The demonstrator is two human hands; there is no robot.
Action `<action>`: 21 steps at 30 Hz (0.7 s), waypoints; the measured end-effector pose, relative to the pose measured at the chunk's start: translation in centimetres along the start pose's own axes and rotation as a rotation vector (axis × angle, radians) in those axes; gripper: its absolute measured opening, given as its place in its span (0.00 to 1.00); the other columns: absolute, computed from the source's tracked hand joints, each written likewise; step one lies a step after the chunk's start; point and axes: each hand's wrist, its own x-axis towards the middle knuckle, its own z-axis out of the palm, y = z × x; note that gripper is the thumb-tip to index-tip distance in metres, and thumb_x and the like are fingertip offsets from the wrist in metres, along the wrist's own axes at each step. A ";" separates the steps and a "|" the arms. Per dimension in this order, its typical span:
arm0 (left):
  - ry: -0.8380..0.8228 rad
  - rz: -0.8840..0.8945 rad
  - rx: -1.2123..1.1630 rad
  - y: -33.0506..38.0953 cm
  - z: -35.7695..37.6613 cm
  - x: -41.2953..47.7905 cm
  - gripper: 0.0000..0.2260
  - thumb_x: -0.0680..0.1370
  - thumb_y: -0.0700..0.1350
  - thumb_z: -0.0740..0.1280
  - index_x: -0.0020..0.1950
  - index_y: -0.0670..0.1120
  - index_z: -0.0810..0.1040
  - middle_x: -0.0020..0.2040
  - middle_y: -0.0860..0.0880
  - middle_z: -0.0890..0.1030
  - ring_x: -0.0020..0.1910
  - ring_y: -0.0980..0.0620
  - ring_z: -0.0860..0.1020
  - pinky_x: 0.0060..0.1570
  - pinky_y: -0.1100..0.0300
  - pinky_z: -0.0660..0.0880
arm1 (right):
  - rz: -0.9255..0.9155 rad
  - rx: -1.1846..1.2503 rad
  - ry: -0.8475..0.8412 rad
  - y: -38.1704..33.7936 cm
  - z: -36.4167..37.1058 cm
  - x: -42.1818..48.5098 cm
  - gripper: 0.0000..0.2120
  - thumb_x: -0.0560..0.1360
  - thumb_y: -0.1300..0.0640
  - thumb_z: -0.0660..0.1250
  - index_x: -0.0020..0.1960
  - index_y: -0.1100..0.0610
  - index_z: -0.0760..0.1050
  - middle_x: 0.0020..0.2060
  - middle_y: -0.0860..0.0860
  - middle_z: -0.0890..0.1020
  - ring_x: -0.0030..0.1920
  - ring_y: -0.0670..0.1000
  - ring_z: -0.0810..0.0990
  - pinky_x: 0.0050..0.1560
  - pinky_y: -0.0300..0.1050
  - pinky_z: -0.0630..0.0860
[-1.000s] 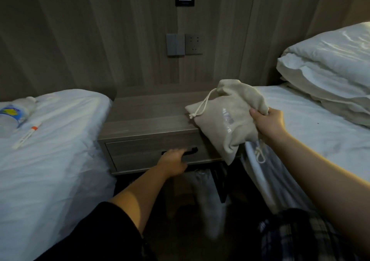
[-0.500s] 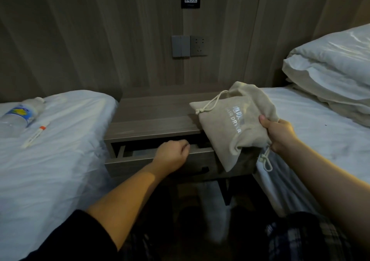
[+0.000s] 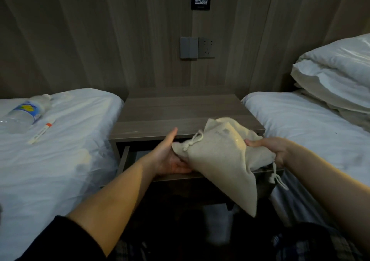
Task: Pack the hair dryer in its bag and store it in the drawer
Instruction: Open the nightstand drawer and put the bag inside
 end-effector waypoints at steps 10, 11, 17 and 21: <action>0.151 -0.177 0.053 -0.2 1.5 2.8 0.18 0.74 0.60 0.63 0.48 0.46 0.79 0.40 0.43 0.82 0.40 0.45 0.81 0.36 0.53 0.81 | 0.155 -0.152 0.072 -0.1 1.7 1.7 0.10 0.76 0.58 0.62 0.40 0.62 0.75 0.21 0.55 0.80 0.19 0.49 0.79 0.18 0.41 0.75; 0.172 -0.178 0.033 -0.3 1.5 3.2 0.18 0.74 0.60 0.64 0.49 0.46 0.79 0.39 0.43 0.83 0.41 0.45 0.81 0.36 0.53 0.81 | 0.154 -0.158 0.061 -0.1 2.1 2.0 0.08 0.76 0.58 0.63 0.41 0.62 0.75 0.22 0.55 0.80 0.20 0.49 0.80 0.19 0.42 0.76; 0.310 -0.051 -0.046 -0.3 1.0 5.3 0.16 0.77 0.55 0.64 0.44 0.42 0.79 0.40 0.44 0.81 0.38 0.46 0.78 0.40 0.55 0.76 | 0.104 -0.109 -0.027 1.0 4.8 3.9 0.05 0.74 0.59 0.67 0.48 0.60 0.74 0.36 0.57 0.83 0.36 0.52 0.82 0.27 0.49 0.80; 0.358 -0.030 -0.056 -0.2 0.1 5.9 0.16 0.77 0.55 0.64 0.47 0.42 0.80 0.43 0.42 0.81 0.41 0.46 0.79 0.45 0.53 0.76 | 0.127 -0.024 -0.072 1.1 5.8 4.9 0.07 0.74 0.60 0.68 0.48 0.62 0.74 0.42 0.60 0.81 0.41 0.54 0.81 0.31 0.53 0.80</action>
